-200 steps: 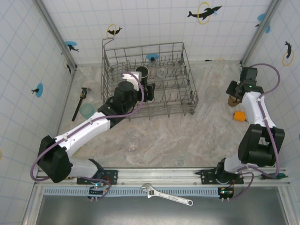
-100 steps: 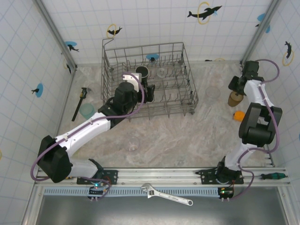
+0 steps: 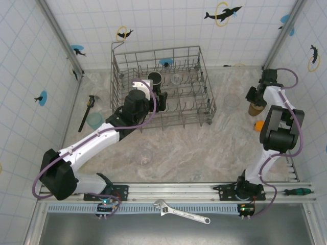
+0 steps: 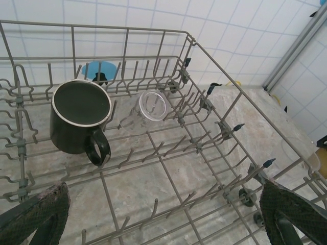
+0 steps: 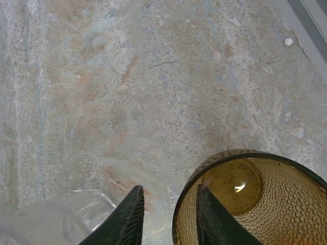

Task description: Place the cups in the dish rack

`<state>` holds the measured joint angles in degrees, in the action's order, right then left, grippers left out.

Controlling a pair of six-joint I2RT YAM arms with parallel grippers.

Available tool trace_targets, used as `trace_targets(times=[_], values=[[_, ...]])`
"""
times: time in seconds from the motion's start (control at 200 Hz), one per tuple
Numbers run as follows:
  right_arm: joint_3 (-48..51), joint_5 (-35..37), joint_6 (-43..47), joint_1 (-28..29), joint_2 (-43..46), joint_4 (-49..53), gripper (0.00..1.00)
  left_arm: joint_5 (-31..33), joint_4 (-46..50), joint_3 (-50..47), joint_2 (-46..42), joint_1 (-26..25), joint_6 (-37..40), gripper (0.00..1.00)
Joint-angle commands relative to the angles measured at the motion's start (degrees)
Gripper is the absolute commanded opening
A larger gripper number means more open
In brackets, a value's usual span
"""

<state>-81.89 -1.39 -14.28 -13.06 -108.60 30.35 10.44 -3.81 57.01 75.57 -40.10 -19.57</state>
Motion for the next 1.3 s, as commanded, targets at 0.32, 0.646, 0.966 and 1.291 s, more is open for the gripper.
trace_targets(times=[0.32,0.646,0.966,1.291], values=[[-1.15,0.75,1.02,0.44,-2.93,2.36,0.11,1.48,1.20,0.20,-0.78,-0.33,-0.27,0.97],[-6.17,2.24,1.19,3.38,0.40,6.18,0.00,3.60,2.78,1.46,0.22,-0.33,0.86,0.97],[-7.88,-1.37,1.08,6.07,6.51,6.41,0.00,1.62,3.71,3.66,2.50,-0.33,1.75,0.97],[-3.60,-4.09,0.49,7.97,13.37,2.91,0.00,-0.63,4.34,5.81,4.75,-0.33,1.60,0.97]])
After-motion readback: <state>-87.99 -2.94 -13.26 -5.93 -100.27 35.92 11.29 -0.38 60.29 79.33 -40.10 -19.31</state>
